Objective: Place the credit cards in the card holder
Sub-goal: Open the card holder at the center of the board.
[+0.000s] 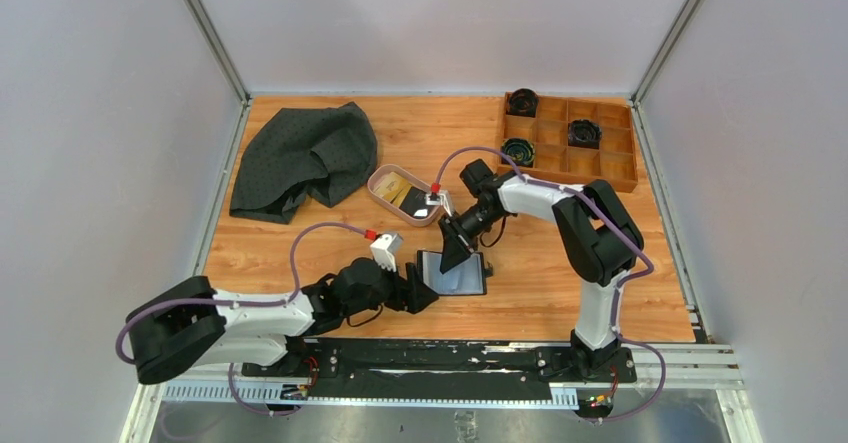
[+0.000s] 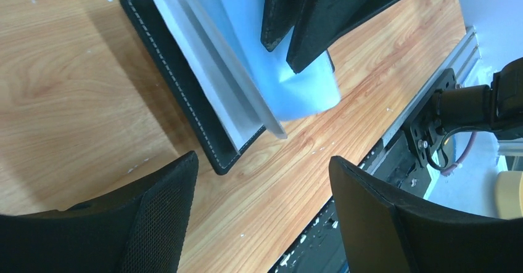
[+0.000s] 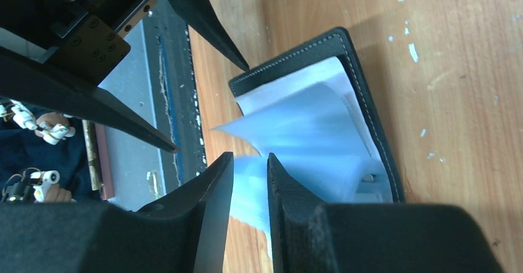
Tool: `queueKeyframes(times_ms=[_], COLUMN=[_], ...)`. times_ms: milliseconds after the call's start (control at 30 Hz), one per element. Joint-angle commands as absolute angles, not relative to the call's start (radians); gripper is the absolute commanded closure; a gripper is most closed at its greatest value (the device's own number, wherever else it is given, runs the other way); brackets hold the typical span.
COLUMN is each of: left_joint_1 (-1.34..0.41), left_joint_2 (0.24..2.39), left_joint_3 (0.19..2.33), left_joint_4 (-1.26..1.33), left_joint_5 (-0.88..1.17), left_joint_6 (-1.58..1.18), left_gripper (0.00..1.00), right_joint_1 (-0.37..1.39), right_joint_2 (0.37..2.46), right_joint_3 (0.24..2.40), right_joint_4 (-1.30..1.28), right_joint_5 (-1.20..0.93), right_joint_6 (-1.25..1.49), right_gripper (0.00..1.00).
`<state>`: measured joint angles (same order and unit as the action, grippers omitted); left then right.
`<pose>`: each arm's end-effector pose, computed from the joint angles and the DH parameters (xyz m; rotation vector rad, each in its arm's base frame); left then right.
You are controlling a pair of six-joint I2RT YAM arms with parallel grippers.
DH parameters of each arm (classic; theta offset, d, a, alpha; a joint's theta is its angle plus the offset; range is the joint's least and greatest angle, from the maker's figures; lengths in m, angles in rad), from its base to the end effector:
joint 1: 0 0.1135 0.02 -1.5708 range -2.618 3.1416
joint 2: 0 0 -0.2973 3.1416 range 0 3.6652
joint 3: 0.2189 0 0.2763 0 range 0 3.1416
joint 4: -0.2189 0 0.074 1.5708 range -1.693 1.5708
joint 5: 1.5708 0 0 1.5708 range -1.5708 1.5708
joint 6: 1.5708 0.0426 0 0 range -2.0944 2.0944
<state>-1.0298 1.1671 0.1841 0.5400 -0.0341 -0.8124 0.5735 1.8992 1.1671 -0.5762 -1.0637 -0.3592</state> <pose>0.1084 -0.1776 0.1458 0.2156 2.1947 -1.0877 0.3000 0.2381 0.1678 -1.3437 2.2221 1.5512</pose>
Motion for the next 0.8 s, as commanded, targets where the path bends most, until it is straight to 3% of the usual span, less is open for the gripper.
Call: queueKeyframes(times_ms=[0,167,333,667,767], left_joint_1=[-1.034,-1.034,-1.053,-1.255,-1.256], left_joint_2=[1.051,0.852,0.748,1.004,1.108], left_joint_3=[0.171,0.2,0.264,0.45,0.521], left_joint_4=[0.395,0.198,0.165,0.172,0.168], left_joint_5=[-0.119,-0.17,-0.103,-0.29,-0.326], left_joint_6=[-0.797,-0.726,-0.643,-0.247,-0.15], left_gripper=[0.2,0.21,0.22,0.17,0.09], right_joint_1=[0.591,0.59,0.59,0.412,0.323], right_joint_2=[1.921,1.863,1.829,1.47,1.374], right_joint_3=[1.216,1.217,1.243,1.175,1.12], right_joint_4=[-0.588,-0.591,-0.627,-0.852,-0.848], right_joint_5=[-1.173,-1.137,-1.116,-1.0,-0.994], right_joint_6=[-0.326,-0.359,-0.422,-0.773,-0.8], right_gripper=[0.69,0.68,0.68,0.64,0.6])
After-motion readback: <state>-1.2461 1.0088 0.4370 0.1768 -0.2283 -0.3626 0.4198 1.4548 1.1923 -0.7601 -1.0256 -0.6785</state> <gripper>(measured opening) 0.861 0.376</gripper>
